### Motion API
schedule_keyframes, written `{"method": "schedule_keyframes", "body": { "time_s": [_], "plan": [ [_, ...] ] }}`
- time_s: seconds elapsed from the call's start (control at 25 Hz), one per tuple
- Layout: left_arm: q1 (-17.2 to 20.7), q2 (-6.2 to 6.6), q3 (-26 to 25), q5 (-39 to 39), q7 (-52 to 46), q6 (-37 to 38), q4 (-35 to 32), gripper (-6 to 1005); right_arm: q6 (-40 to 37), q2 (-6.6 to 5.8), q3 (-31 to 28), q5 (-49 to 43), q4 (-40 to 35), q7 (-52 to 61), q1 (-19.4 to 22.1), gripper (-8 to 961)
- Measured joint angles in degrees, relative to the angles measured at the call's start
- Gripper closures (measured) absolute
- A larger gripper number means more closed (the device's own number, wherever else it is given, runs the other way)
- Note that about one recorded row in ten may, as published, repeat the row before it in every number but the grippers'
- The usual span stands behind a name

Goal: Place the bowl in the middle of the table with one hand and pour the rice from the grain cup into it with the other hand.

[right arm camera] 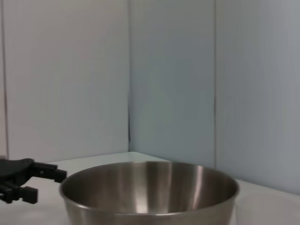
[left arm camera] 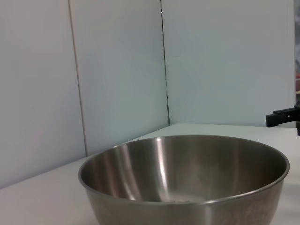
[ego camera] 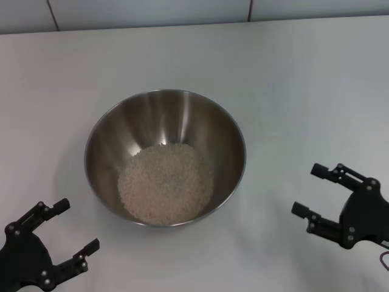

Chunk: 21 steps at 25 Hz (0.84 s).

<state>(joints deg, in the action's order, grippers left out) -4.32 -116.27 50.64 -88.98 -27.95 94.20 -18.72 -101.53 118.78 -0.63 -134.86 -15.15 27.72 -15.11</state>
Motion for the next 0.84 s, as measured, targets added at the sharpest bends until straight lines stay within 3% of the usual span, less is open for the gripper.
{"method": "schedule_keyframes", "body": {
  "time_s": [0.84],
  "plan": [
    [0.04, -0.02, 0.07, -0.15, 0.00, 0.20, 0.00, 140, 4.36, 0.49, 3.62, -0.07, 1.92, 0.07, -2.10, 194]
  ]
}}
